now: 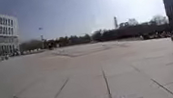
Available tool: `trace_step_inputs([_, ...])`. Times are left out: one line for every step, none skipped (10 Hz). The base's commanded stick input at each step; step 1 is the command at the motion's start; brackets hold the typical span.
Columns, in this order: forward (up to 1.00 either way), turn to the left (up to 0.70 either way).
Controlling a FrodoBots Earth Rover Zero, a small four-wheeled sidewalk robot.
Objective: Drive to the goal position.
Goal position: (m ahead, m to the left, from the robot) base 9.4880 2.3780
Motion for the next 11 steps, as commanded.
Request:
trace_step_inputs([1.00,0.00])
trace_step_inputs([1.00,0.00])
trace_step_inputs([1.00,0.00])
trace_step_inputs([1.00,0.00])
trace_step_inputs([1.00,0.00])
trace_step_inputs([1.00,0.00])
trace_step_inputs([1.00,0.00])
trace_step_inputs([1.00,0.00])
trace_step_inputs([1.00,0.00])
trace_step_inputs([1.00,0.00])
trace_step_inputs([1.00,0.00])
